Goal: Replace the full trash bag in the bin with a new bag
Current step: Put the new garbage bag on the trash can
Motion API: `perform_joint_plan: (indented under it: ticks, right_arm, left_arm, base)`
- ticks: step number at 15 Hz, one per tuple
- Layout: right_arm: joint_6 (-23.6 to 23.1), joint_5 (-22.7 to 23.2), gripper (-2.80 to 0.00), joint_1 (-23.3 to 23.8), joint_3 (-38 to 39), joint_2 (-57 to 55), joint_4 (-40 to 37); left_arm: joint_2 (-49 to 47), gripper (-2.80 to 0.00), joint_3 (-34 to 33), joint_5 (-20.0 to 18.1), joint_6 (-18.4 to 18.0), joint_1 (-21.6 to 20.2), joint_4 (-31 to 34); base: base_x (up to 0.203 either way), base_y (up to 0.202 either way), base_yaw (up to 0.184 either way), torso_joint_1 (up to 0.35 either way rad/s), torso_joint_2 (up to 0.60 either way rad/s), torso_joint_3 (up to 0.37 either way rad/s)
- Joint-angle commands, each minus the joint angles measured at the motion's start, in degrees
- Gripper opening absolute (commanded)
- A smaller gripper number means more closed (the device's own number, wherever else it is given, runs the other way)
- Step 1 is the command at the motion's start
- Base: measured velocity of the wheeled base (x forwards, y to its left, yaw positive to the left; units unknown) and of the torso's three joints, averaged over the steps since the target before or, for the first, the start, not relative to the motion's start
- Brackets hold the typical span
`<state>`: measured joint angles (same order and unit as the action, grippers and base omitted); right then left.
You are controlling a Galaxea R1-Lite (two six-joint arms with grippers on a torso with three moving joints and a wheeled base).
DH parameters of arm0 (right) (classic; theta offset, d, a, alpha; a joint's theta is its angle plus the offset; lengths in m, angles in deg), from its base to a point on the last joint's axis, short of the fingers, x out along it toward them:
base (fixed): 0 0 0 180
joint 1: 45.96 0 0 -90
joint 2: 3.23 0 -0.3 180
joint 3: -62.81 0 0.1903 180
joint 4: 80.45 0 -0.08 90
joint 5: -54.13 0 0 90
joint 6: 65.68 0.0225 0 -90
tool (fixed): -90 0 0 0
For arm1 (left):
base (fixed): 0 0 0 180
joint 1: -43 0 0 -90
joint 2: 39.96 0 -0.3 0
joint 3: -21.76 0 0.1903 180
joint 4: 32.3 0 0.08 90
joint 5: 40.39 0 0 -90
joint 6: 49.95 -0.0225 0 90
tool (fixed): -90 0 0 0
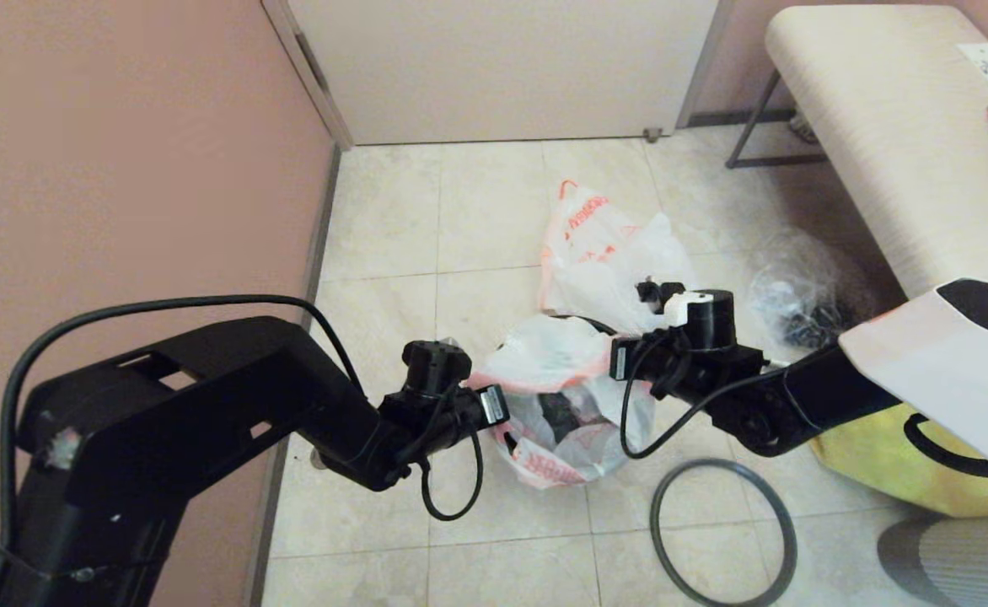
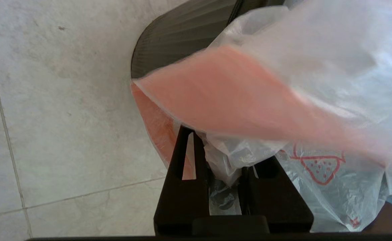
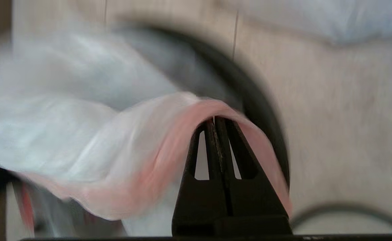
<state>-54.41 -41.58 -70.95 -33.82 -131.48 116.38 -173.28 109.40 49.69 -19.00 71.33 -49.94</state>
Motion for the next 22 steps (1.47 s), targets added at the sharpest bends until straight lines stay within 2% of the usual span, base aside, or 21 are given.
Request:
perform_joint_plan:
  ticks: [1,4,11,15,19,22]
  right_arm:
    - [0.37,-0.14,-2.8,1.19,-5.25,-2.72,-0.71]
    - [0.5,-0.41,-2.8,3.19,-13.06,-6.46,-3.81]
    - [-0.4,-0.36,-2.8,7.3,-27.3,-15.0,-14.62]
    - [-3.64,0.68,-2.8,7.04,-36.03,-17.73,-24.74]
    - [-5.15,2.42,-2.8,3.82,-38.43,-17.32,-26.84]
    - [-3.14,2.78,-2.8,2.64,-36.09,-12.9,-26.71]
  left_arm:
    - [-0.18,-2.8,-0.1,-0.07,0.16,0.06,-0.21]
    - [-0.25,-2.8,-0.8,-1.48,-0.28,0.15,-0.29]
    - [-0.27,-2.8,-0.99,-2.12,-0.45,0.15,-0.32]
    - [-0.09,-2.8,-1.77,-3.65,-1.64,0.23,-0.39]
    - [-0.29,-2.8,-2.13,-3.68,-2.82,0.94,-1.06]
    - [-0.26,-2.8,-2.55,-3.68,-2.88,1.01,-2.11]
  base:
    - [0.0,0.0,0.0,0.0,0.0,0.0]
    - [0.0,0.0,0.0,0.0,0.0,0.0]
    - [0.0,0.0,0.0,0.0,0.0,0.0]
    - [0.0,0.0,0.0,0.0,0.0,0.0]
    - [0.0,0.0,0.0,0.0,0.0,0.0]
    - [0.0,0.0,0.0,0.0,0.0,0.0]
